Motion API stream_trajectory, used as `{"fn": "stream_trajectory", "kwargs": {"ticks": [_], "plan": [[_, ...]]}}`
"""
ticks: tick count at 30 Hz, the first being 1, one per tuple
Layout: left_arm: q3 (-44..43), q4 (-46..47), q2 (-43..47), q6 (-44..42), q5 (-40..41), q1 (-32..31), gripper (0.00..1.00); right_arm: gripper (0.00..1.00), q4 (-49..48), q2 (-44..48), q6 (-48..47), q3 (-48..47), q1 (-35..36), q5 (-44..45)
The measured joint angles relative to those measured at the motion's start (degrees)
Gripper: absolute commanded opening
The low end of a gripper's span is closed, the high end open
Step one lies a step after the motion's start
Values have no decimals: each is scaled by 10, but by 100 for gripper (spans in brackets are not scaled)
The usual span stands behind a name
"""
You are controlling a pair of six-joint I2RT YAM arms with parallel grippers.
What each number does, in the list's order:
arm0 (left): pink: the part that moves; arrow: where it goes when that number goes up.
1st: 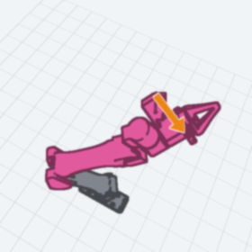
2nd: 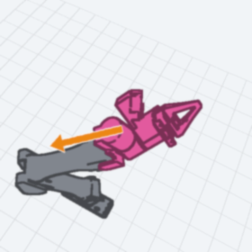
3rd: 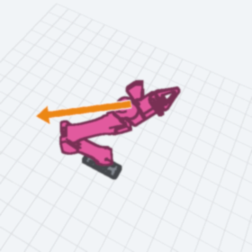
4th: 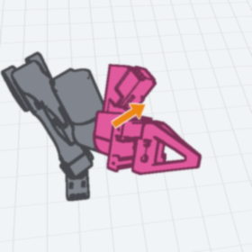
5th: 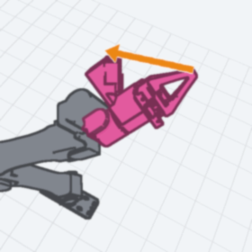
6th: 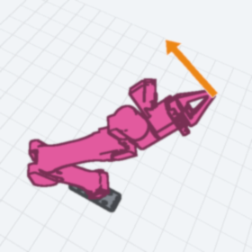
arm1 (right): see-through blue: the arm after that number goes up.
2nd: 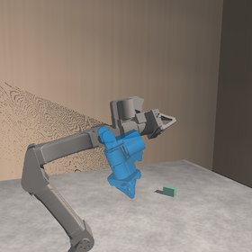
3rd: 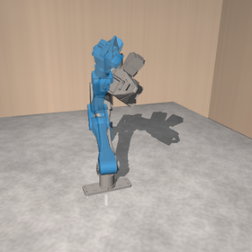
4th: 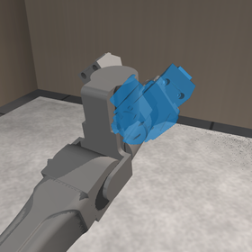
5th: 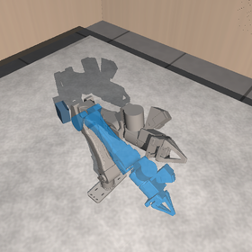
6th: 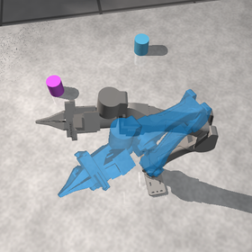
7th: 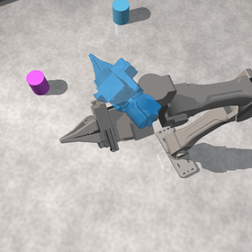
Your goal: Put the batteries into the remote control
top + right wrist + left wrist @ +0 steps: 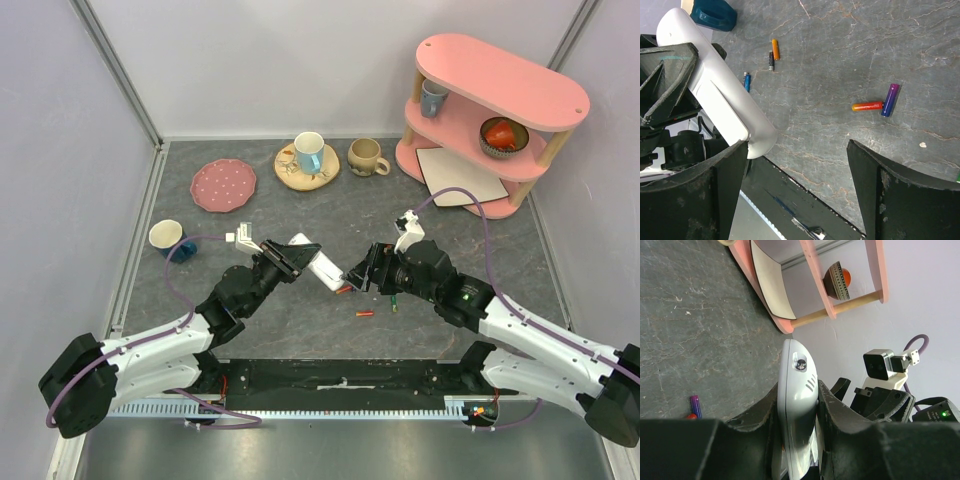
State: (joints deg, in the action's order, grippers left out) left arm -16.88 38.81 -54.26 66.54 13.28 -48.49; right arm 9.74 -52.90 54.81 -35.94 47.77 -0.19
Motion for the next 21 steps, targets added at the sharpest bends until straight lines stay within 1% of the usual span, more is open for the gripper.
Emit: {"fn": "stream_trajectory", "kwargs": {"ticks": [21], "plan": [[0,-2,3,11,-4,0,2,89,6,13,0,0,0,0]]}}
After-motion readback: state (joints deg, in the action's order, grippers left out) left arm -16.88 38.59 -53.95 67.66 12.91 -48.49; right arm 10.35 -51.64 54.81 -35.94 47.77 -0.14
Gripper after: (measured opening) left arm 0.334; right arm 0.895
